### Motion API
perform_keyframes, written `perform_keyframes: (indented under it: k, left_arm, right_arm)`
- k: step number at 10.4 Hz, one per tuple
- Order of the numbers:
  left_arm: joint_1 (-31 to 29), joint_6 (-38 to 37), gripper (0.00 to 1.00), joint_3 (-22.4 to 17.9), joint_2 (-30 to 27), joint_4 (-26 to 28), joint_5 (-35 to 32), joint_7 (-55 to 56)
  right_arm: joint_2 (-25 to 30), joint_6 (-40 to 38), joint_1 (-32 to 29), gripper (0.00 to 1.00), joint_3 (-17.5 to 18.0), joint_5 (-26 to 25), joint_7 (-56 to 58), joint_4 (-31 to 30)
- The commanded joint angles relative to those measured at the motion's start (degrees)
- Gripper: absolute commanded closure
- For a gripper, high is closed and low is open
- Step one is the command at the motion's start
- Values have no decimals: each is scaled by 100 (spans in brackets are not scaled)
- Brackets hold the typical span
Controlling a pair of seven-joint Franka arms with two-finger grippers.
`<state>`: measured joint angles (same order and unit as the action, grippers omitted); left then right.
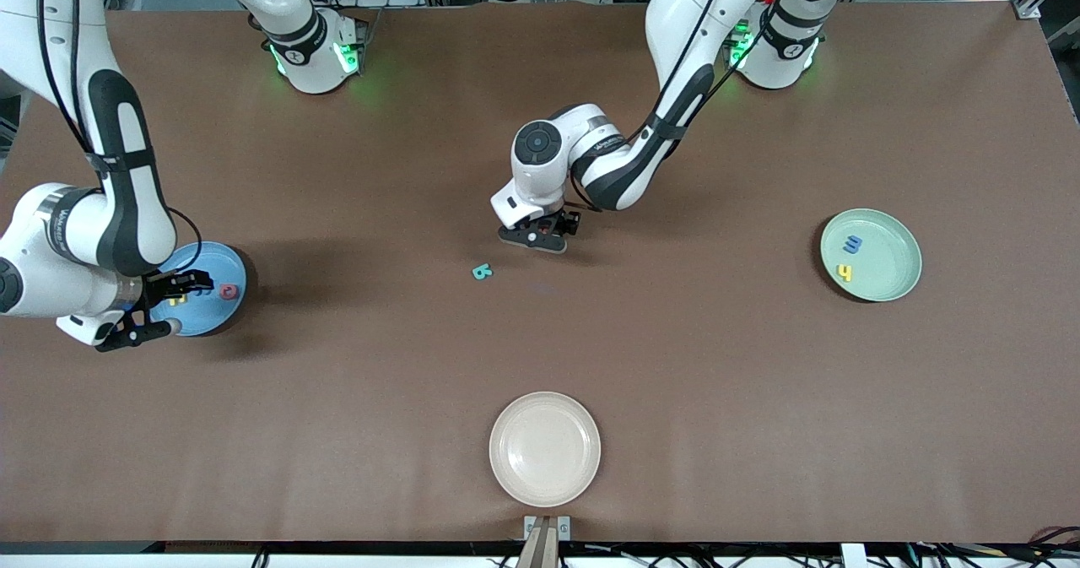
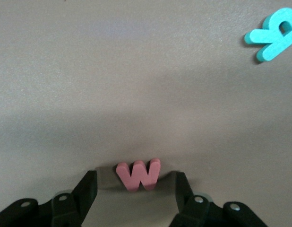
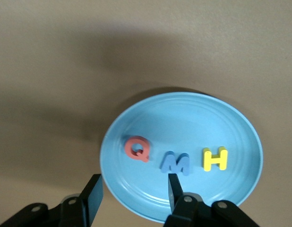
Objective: Sort uppercase to blue plate, lowercase to green plate
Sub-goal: 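Open the right gripper over the plate while the left gripper grasps the w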
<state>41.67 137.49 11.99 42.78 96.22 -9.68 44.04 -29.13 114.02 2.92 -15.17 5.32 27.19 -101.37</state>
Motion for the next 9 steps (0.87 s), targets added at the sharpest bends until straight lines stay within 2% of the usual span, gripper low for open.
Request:
perform_keyframes:
  k: [1, 4, 6, 8, 9]
  left_arm:
    - [-36, 173, 29, 6, 20, 20, 80, 26]
    - [-27, 173, 34, 6, 20, 64, 89, 26]
    - [-19, 182, 39, 6, 90, 38, 89, 35]
    - [-10, 208, 66, -3, 99, 11, 89, 61]
    - [-10, 260, 73, -3, 99, 11, 89, 70]
  right_arm:
    - [293, -510, 199, 36, 162, 21, -720, 73]
    - [382, -688, 375, 37, 593, 21, -1793, 162]
    - [408, -688, 402, 38, 1075, 21, -2740, 153]
    - [399, -618, 411, 38, 1533, 21, -3551, 162]
    - [399, -609, 411, 38, 1674, 30, -3763, 162]
